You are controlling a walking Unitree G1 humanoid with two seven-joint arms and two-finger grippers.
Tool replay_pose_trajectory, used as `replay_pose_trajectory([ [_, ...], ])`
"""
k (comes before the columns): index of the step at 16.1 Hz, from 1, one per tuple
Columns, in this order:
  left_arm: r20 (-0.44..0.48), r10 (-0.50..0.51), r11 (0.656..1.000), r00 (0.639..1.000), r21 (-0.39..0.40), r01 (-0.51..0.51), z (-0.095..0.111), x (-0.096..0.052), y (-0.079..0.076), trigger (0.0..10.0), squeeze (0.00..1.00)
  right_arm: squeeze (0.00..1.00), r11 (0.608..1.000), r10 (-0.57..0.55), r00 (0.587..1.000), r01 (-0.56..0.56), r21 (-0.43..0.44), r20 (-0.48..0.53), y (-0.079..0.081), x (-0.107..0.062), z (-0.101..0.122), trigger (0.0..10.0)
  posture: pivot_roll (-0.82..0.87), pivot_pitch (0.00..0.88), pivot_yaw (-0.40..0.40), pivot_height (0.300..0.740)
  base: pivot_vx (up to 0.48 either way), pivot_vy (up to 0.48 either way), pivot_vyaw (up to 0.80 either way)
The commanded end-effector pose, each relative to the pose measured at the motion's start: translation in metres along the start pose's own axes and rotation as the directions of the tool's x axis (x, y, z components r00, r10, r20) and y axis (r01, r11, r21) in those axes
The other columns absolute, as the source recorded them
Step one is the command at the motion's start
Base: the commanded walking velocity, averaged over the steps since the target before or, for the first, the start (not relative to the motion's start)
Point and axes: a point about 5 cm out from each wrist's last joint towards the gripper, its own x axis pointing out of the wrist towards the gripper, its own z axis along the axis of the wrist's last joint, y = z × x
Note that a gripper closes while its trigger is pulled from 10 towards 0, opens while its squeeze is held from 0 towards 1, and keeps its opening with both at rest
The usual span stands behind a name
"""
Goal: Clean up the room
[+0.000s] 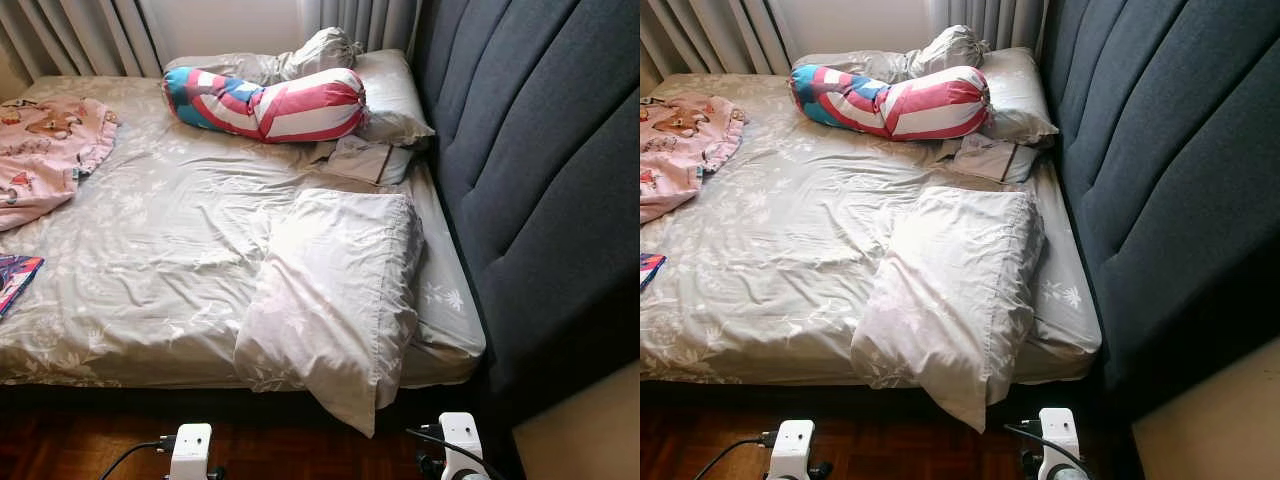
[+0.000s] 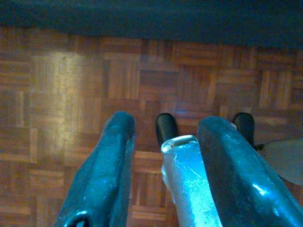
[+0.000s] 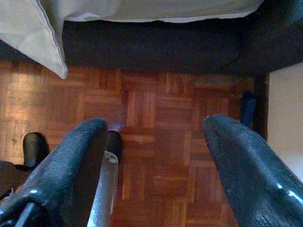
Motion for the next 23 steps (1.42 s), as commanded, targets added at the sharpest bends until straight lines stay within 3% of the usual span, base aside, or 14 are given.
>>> replay_pose_trajectory([
  [1, -0.017, 0.001, 1.000, 1.000, -0.005, -0.001, -0.004, -0.001, 0.002, 10.0, 0.00, 0.00, 1.000, 0.001, 1.000, 0.000, 0.004, -0.008, 0.000, 0.000, -0.001, 10.0, -0.15, 0.071, -0.063, 0.740, 0.000, 0.000, 0.00],
  [12, -0.012, -0.001, 1.000, 1.000, -0.006, 0.001, -0.002, 0.000, 0.002, 10.0, 0.00, 0.00, 1.000, 0.001, 1.000, -0.001, 0.009, -0.002, 0.000, 0.000, -0.001, 10.0, -0.14, 0.067, -0.063, 0.740, 0.000, 0.000, 0.00],
  [23, 0.021, -0.013, 1.000, 1.000, -0.002, 0.013, 0.008, 0.001, -0.003, 10.0, 0.00, 0.00, 1.000, -0.001, 1.000, 0.001, 0.009, 0.007, 0.000, 0.000, 0.000, 10.0, -0.14, 0.053, -0.063, 0.740, 0.271, 0.000, 0.00],
])
